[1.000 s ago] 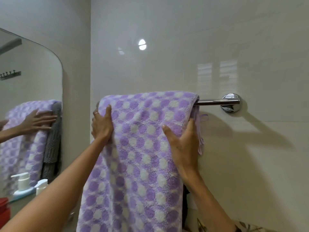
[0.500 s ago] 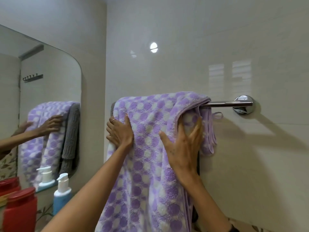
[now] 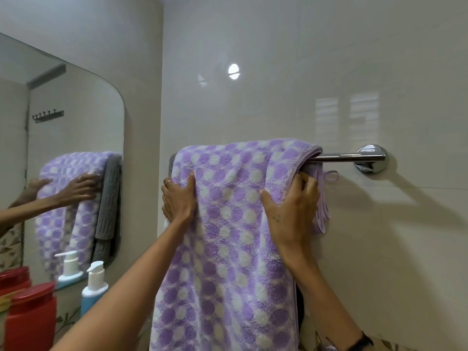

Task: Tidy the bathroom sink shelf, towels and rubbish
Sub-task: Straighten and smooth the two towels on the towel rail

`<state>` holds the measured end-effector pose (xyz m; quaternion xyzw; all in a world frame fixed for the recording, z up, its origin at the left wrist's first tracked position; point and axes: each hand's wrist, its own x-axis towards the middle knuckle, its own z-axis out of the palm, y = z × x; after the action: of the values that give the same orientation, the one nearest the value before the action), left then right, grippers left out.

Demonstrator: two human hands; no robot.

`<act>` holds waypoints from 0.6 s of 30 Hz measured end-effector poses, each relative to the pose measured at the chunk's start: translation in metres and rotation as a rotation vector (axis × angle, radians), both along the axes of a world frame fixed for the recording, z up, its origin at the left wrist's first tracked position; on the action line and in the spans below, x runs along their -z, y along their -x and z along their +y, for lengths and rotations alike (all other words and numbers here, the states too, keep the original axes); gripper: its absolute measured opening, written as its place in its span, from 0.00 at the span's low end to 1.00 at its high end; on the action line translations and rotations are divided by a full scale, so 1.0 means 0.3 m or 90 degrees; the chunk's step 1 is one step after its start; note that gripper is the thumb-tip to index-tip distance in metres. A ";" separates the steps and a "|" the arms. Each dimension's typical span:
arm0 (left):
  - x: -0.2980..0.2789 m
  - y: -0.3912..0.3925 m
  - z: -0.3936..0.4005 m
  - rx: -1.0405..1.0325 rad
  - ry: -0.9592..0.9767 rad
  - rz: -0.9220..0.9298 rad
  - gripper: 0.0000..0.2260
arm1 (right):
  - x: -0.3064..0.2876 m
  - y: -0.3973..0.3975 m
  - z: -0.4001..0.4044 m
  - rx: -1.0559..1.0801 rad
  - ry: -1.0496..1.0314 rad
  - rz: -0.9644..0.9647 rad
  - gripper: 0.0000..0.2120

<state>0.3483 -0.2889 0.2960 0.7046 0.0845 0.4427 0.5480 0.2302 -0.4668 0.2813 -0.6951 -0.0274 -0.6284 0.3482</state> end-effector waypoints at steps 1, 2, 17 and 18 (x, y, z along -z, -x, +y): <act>0.005 -0.008 0.013 0.013 -0.003 0.007 0.32 | -0.001 0.001 0.001 -0.092 -0.044 -0.012 0.27; 0.009 -0.015 0.030 0.038 -0.004 0.017 0.32 | -0.001 0.003 0.002 -0.187 -0.101 -0.021 0.29; -0.256 -0.014 0.188 0.445 0.119 -0.113 0.05 | -0.276 0.019 -0.099 -0.337 -0.077 0.070 0.04; -0.303 -0.014 0.178 0.435 0.110 -0.128 0.06 | -0.332 0.012 -0.112 -0.334 -0.067 0.060 0.05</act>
<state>0.3524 -0.2354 0.3869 0.5962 -0.1734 0.2925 0.7273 0.2266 -0.5004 0.3810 -0.6734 -0.1573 -0.4845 0.5357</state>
